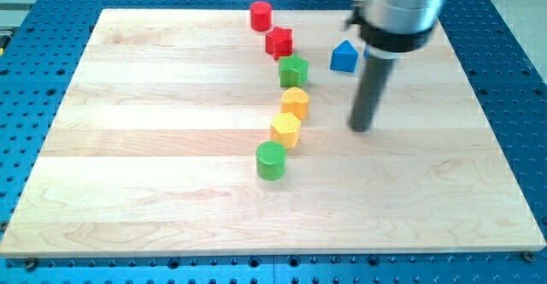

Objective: Move the green circle left

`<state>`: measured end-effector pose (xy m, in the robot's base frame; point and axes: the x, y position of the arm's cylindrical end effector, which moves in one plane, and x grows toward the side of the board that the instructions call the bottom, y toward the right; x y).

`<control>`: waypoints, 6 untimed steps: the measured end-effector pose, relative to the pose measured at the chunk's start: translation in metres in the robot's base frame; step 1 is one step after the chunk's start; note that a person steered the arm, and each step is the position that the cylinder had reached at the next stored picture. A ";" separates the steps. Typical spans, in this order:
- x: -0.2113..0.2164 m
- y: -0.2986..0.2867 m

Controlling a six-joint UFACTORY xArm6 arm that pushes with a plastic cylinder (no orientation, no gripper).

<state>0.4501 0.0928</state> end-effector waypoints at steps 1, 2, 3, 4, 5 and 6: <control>-0.027 -0.039; -0.029 -0.102; -0.030 -0.142; -0.024 -0.088; -0.012 -0.031; 0.039 -0.035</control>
